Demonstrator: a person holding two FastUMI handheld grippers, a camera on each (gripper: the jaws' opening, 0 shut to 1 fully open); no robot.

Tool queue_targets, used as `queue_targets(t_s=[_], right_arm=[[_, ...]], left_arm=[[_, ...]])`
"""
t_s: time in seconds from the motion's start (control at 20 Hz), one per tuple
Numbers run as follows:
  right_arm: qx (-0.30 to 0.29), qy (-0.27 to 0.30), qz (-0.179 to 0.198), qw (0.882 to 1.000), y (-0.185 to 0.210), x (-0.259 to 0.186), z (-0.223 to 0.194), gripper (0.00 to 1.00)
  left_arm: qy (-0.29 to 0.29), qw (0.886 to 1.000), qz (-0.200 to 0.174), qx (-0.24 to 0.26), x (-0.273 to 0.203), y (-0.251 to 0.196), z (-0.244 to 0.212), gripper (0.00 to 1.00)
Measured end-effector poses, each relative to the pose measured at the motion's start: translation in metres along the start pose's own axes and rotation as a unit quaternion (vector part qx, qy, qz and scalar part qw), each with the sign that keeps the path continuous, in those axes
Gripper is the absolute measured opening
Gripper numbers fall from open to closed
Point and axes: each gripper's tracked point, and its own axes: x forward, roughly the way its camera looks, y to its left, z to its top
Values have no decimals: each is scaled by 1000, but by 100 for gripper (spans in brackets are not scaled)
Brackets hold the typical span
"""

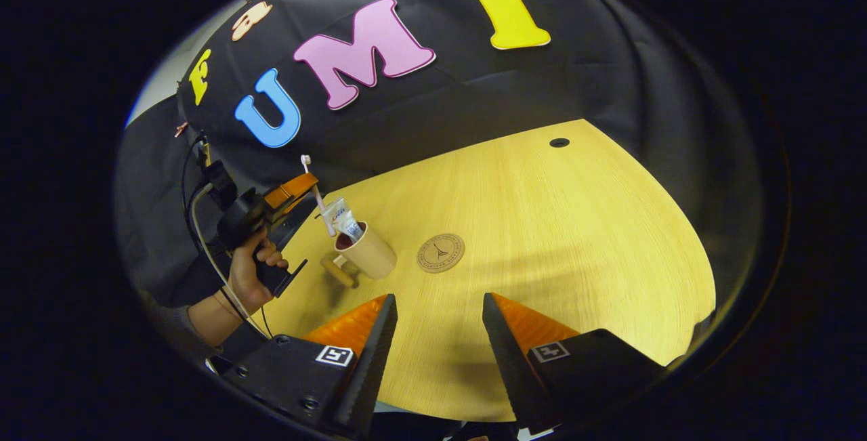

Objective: Put the toothbrush and toothpaste on the desktop into the cup, then pick up the cup and place it on the coaster on the desktop.

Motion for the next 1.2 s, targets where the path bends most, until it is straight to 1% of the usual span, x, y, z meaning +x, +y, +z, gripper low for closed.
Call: queue_targets(t_s=[0.1,0.2,0.25,0.6,0.7,0.8,0.9,1.0,1.05,1.1,1.15,1.2], right_arm=[[0,-1,-5,1000,-4,-3,1,79],[-3,-1,-8,1000,-8,-3,2,79],[-4,0,-9,1000,-10,-4,3,79],[1,4,-7,1000,-11,1,1,79],[1,3,-6,1000,-8,1,3,79],[3,1,-5,1000,-6,4,5,79],[3,1,-2,1000,0,7,6,79],[-1,2,3,1000,6,8,6,79],[-2,3,5,1000,8,9,6,79],[-2,3,6,1000,10,9,7,78],[-1,3,6,1000,12,10,8,79],[1,2,7,1000,13,10,9,79]], left_arm=[[9,1000,13,16,6,4,-15,6],[16,998,33,41,7,13,-27,6],[21,998,35,48,6,13,-34,6],[45,998,18,47,-2,11,-56,6],[57,997,3,45,-9,5,-60,9],[64,997,-1,50,-11,5,-62,10],[74,996,-4,55,-16,4,-66,13],[91,994,-5,62,-25,5,-71,20],[98,993,-5,66,-28,6,-73,28],[105,992,-4,70,-33,7,-73,33],[112,991,-5,76,-40,7,-74,42],[119,989,-6,83,-46,7,-73,56]])
